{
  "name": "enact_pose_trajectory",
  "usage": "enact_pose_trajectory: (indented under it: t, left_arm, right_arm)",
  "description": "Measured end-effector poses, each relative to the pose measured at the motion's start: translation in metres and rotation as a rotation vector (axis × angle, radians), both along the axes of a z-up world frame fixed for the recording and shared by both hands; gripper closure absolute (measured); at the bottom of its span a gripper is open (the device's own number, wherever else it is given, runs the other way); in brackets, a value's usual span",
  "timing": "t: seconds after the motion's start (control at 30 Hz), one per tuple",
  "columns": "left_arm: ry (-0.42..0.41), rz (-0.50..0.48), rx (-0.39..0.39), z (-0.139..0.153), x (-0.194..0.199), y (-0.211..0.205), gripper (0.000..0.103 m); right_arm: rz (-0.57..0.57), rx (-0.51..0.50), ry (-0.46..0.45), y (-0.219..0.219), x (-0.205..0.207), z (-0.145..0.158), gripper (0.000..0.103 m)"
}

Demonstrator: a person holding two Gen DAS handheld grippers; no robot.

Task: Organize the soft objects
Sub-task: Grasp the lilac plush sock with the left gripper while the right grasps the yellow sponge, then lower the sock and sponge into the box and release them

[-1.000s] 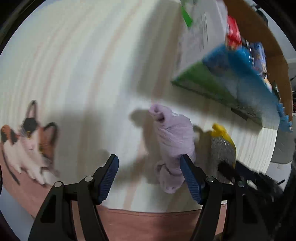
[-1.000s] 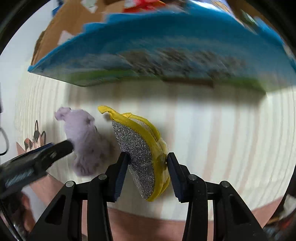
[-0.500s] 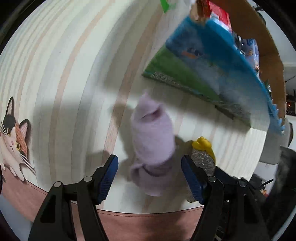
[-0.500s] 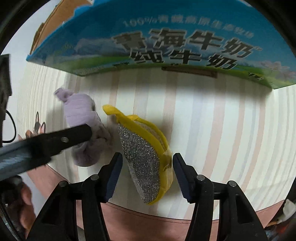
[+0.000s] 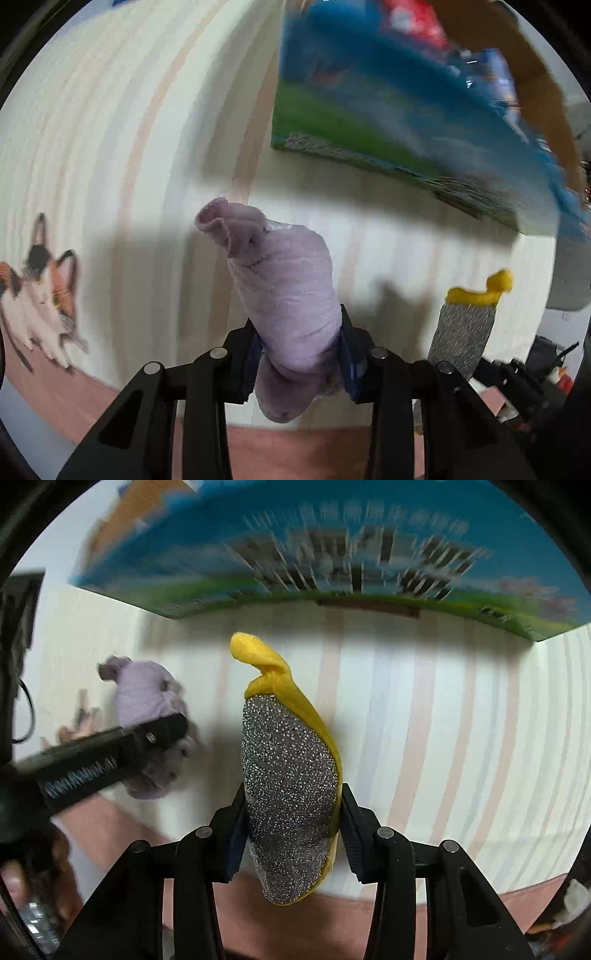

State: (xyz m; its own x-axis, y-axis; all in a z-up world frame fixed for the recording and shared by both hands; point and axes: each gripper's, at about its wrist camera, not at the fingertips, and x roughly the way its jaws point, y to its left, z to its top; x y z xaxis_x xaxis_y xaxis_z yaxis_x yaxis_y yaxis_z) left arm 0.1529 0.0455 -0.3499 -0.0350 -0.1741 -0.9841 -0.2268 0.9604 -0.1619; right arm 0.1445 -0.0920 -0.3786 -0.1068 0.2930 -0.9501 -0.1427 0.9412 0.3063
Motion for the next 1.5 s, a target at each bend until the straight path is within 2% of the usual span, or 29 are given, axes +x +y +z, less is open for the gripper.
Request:
enact_pose_trajectory:
  t: [0.07,0.17,0.27,0.37,0.43,0.53,0.63,0.8,0.83,1.0,1.1,1.17,1.2,1.23,1.27,1.4,1.5]
  left_arm:
    - [-0.044,-0.011,-0.043,0.036,-0.004,-0.003,0.07]
    - [-0.124,-0.038,-0.073,0.087,0.011,-0.004,0.07]
    - [-0.174,-0.076,-0.076,0.128,0.048,0.005,0.07]
    - [-0.18,-0.139,-0.034,0.148,0.097,0.014,0.07]
    - [-0.16,-0.172,0.017,0.147,0.133,0.016,0.07]
    - [-0.097,-0.226,0.064,0.132,0.171,0.016,0.07]
    - [-0.008,-0.253,0.06,0.106,0.197,0.016,0.07]
    - [0.092,-0.275,0.034,0.077,0.222,0.008,0.07]
    - [0.107,-0.275,0.031,0.073,0.225,0.006,0.07]
    - [0.144,-0.292,0.052,0.051,0.233,-0.003,0.068]
    - [0.166,-0.287,0.043,0.041,0.236,-0.006,0.066]
    - [0.173,-0.263,0.032,0.038,0.236,-0.004,0.065]
    - [0.174,-0.253,0.022,0.037,0.237,-0.004,0.062]
    - [0.169,-0.251,0.022,0.038,0.236,-0.003,0.059]
    - [0.162,-0.25,0.025,0.038,0.236,-0.003,0.057]
    - [0.132,-0.254,0.035,0.046,0.233,-0.002,0.038]
    - [0.101,-0.247,0.033,0.055,0.227,-0.002,0.027]
  right_arm:
    - [-0.013,0.067,-0.018,-0.006,-0.001,0.028,0.056]
    - [-0.047,0.146,-0.081,-0.016,0.009,0.077,0.056]
    - [-0.105,0.21,-0.138,-0.023,0.033,0.116,0.056]
    - [-0.173,0.25,-0.159,-0.022,0.071,0.131,0.056]
    - [-0.213,0.253,-0.152,-0.019,0.098,0.127,0.056]
    - [-0.261,0.252,-0.119,-0.009,0.128,0.112,0.056]
    - [-0.303,0.258,-0.075,0.0,0.151,0.094,0.056]
    - [-0.365,0.255,-0.016,0.006,0.173,0.062,0.056]
    - [-0.364,0.228,0.003,0.005,0.176,0.057,0.056]
    - [-0.395,0.197,0.031,0.002,0.186,0.037,0.056]
    - [-0.385,0.176,0.055,0.005,0.193,0.028,0.053]
    - [-0.374,0.159,0.068,0.006,0.195,0.025,0.044]
    - [-0.365,0.151,0.068,0.006,0.196,0.025,0.029]
    - [-0.354,0.131,0.061,0.006,0.197,0.027,0.024]
    - [-0.344,0.127,0.052,0.006,0.197,0.029,0.024]
    - [-0.317,0.095,0.03,0.002,0.197,0.038,0.024]
    - [-0.312,0.081,0.012,-0.006,0.195,0.046,0.022]
